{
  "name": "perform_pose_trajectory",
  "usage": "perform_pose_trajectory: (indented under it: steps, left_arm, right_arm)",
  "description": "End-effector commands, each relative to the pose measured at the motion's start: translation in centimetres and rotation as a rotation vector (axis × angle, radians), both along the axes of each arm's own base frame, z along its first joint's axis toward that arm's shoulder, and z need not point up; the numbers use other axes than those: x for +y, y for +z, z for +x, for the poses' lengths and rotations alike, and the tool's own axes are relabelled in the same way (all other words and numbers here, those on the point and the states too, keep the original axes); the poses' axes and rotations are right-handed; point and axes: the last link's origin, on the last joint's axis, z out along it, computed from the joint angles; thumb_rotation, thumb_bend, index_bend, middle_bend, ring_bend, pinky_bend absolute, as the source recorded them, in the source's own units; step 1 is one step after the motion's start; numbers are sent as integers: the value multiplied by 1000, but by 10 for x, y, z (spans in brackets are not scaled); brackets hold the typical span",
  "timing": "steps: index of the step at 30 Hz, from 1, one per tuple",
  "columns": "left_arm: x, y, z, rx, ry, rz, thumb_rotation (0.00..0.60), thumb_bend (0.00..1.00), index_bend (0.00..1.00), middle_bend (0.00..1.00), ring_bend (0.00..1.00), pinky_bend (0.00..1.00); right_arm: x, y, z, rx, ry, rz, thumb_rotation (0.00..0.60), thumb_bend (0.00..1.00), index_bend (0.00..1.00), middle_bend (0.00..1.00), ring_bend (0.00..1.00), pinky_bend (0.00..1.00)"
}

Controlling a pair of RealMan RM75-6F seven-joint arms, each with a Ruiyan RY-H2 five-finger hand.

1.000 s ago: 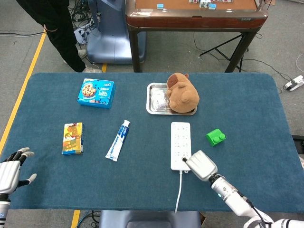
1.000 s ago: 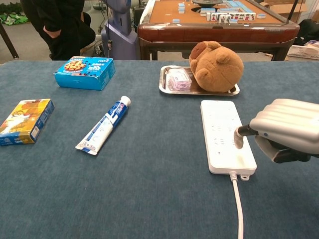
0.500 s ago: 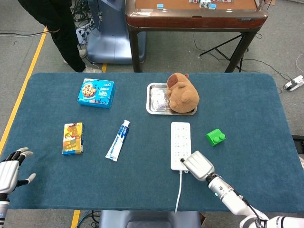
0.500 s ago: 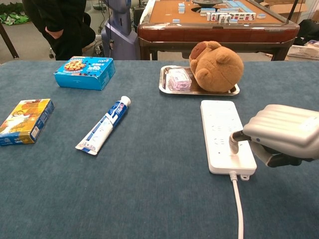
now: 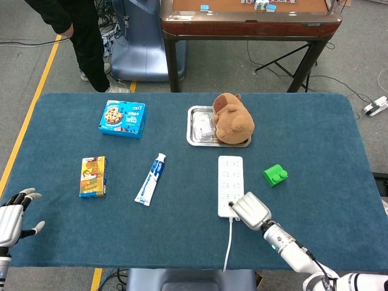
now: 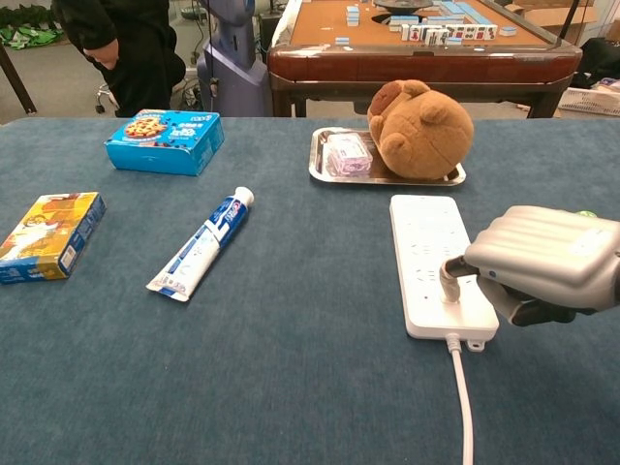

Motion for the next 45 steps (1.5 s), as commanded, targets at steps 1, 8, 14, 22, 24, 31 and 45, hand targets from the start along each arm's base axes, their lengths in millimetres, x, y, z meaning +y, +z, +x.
perform_pose_trajectory:
  steps: [1,8,14,22,24,31,45]
  left_arm:
    - [0,0,0,0,1,0,600,198,366,220,251,447]
    - [0,0,0,1,1,-2,600,198,366,220,251,447]
    - [0,0,0,0,2,-2,600,198,366,220,251,447]
    - [0,0,-1,1,4,-2,600,198,366,220,251,447]
    - [0,0,-1,3,4,-3,600,198,366,220,251,447]
    - [0,-2,0,7,3,-8,600,198,366,220,251,447]
    - [-3,-3,8,-10,-69,10,600,198,354,225,251,458]
  right_arm:
    - [-1,-1,-1,7,-2,0,600,1000,351,1000,1000,1000]
    - [-1,-4,-1,16,-6,6,600,1000,351,1000,1000,1000]
    - [-2,-5,-1,17,-5,7,600,1000,351,1000,1000,1000]
    - [1,8,5,-23,15,-23,600,1000,351,1000,1000,1000]
    - [3,13,7,-34,24,-36,600,1000,351,1000,1000,1000]
    - [12,39,5,-84,50,-108,600,977,351,951,997,1000]
    - [46,123,-57,-234,-52,-451,600,373,351,376,384,436]
